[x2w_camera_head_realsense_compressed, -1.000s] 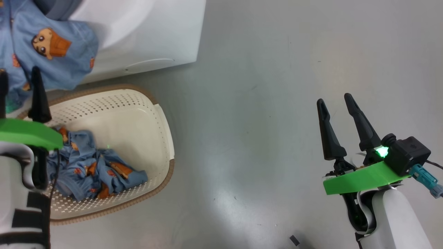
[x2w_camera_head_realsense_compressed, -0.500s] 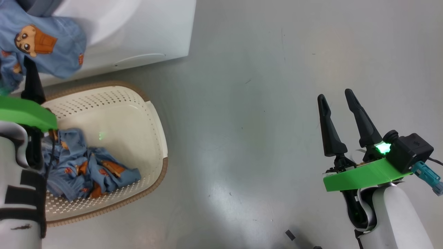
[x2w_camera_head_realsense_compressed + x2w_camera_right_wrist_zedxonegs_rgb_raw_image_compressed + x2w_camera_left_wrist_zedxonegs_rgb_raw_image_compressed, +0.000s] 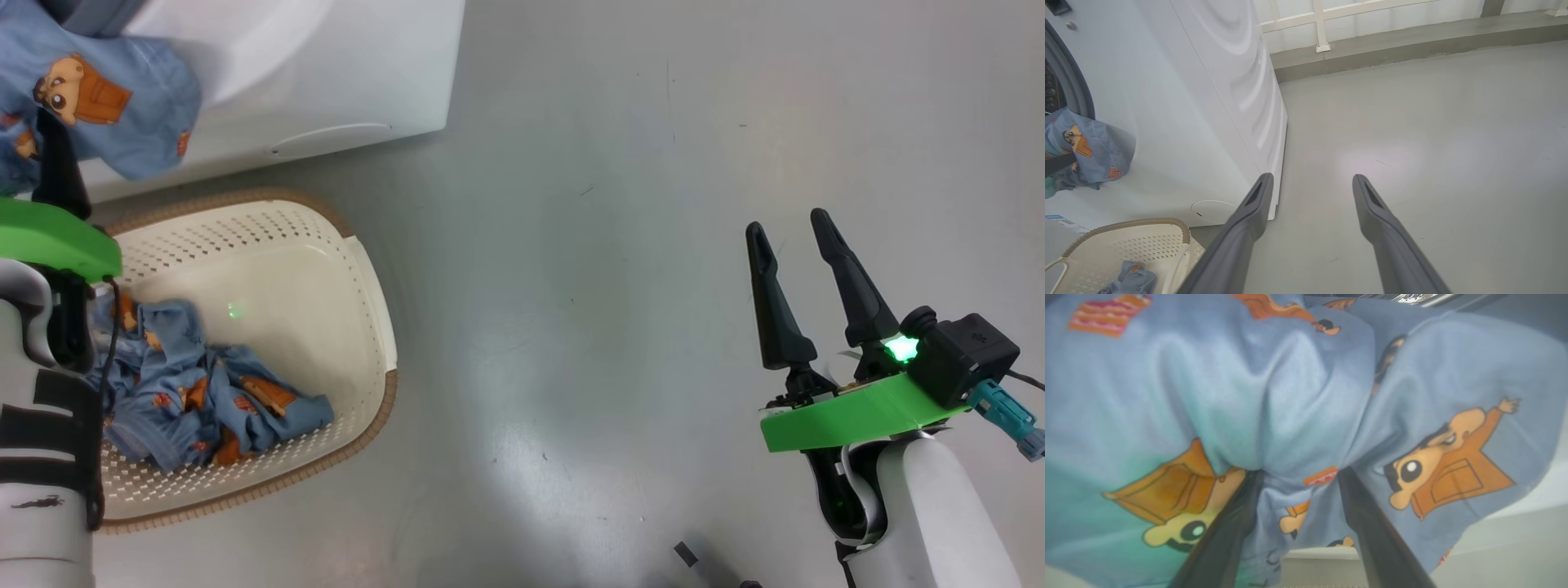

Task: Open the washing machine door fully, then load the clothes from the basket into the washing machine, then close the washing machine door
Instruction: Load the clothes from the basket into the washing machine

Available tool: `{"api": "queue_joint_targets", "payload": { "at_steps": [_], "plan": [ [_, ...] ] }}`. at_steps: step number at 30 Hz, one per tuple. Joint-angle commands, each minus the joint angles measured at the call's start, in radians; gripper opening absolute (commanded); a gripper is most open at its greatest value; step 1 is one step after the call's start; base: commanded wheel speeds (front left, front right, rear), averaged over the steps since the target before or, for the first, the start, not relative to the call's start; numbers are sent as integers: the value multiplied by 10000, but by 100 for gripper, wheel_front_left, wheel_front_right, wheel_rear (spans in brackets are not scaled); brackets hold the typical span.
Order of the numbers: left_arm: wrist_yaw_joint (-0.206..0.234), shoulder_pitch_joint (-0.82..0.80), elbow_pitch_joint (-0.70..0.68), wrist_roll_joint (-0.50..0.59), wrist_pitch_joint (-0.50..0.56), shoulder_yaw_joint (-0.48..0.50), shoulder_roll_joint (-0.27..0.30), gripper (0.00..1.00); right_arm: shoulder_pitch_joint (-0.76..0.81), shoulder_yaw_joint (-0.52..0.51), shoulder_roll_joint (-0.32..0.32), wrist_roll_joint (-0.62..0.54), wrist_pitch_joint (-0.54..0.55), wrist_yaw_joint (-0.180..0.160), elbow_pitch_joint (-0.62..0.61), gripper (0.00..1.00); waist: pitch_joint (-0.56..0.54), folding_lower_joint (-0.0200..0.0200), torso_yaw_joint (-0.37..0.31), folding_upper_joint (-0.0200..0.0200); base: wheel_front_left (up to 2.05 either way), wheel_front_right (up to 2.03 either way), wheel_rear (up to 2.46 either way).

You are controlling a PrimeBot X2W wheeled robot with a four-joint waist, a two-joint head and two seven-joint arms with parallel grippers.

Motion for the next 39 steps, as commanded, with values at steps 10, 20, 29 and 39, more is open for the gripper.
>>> {"api": "queue_joint_targets", "payload": {
  "at_steps": [10, 20, 29, 39],
  "plan": [
    [-113, 342, -510, -140, -62, 299, 445, 0, 79, 175, 11, -29, -48, 16, -149, 100, -180, 0, 123, -1, 0, 0, 0],
    [-131, 1688, -3430, 379, -63, 693, 308, 0, 161, 135, 11, -31, -48, 16, -84, 100, -491, 0, 320, -1, 0, 0, 0],
    [-162, 1336, -5059, 695, -31, 718, 660, 0, 112, 288, 11, 8, -48, 16, -99, 100, -355, 0, 322, -1, 0, 0, 0],
    [-208, -1093, -4166, 566, 760, -41, 2124, 0, -72, 343, 11, 344, -48, 16, -243, 100, 413, 0, -173, -1, 0, 0, 0]
  ]
}}
